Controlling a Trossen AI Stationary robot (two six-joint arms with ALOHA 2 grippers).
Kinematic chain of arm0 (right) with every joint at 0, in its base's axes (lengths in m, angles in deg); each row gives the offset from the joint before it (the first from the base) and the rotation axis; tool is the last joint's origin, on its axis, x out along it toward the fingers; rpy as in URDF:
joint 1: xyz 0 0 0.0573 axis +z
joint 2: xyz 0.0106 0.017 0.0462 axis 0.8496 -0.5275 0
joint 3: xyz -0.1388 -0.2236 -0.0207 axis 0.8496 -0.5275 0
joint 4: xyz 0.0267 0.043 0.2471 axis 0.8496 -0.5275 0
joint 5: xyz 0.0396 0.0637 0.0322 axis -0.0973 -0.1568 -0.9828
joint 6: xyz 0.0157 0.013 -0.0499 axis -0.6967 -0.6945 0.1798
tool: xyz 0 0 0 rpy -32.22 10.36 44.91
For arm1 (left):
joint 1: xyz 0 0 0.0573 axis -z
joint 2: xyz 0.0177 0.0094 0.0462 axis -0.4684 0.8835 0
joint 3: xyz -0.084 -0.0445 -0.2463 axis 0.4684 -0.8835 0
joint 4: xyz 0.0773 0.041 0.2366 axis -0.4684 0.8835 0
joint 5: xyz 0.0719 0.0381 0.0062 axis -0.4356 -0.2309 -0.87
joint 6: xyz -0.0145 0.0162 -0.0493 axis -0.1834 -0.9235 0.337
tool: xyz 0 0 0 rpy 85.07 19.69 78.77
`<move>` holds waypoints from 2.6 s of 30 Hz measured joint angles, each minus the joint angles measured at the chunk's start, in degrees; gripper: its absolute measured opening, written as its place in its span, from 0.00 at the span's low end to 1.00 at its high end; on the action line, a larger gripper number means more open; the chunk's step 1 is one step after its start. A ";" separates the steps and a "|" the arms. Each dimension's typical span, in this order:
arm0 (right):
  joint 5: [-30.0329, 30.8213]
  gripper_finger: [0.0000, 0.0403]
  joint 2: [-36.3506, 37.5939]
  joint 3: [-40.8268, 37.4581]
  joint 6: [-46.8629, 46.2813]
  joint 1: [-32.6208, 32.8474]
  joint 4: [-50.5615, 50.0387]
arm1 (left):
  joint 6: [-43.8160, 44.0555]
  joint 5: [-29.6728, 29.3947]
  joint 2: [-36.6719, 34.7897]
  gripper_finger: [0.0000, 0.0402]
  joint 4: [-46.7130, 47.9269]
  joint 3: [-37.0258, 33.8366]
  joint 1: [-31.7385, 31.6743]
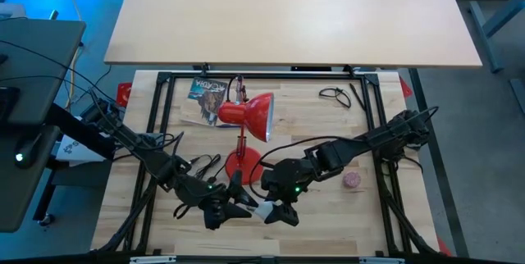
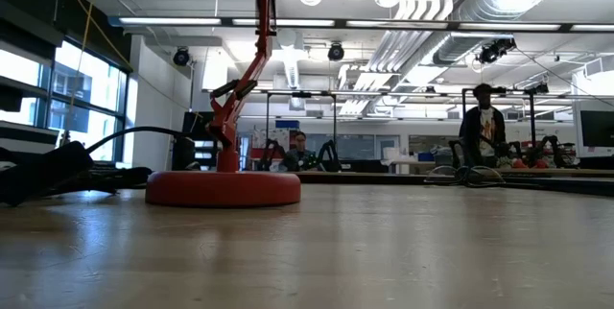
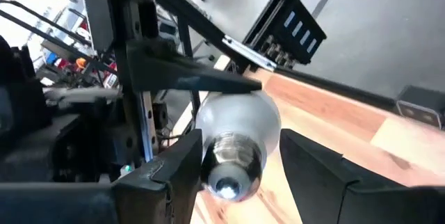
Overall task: Screw lightbulb
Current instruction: Insert the lightbulb on the lamp
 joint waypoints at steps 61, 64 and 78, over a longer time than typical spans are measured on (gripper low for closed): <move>0.39 0.64 -0.05 -0.07 -8.00 -0.26 -0.29 | 5.11 -0.17 0.44 0.22 0.32 -0.02 -1.01; 0.99 0.64 -0.05 -0.07 -8.06 -0.37 -0.69 | 4.68 -0.49 0.44 0.18 -0.02 -0.02 -1.01; 1.29 0.64 -0.05 -0.07 -7.90 -0.42 -0.22 | 4.41 -0.87 -0.31 0.04 0.24 0.00 -0.20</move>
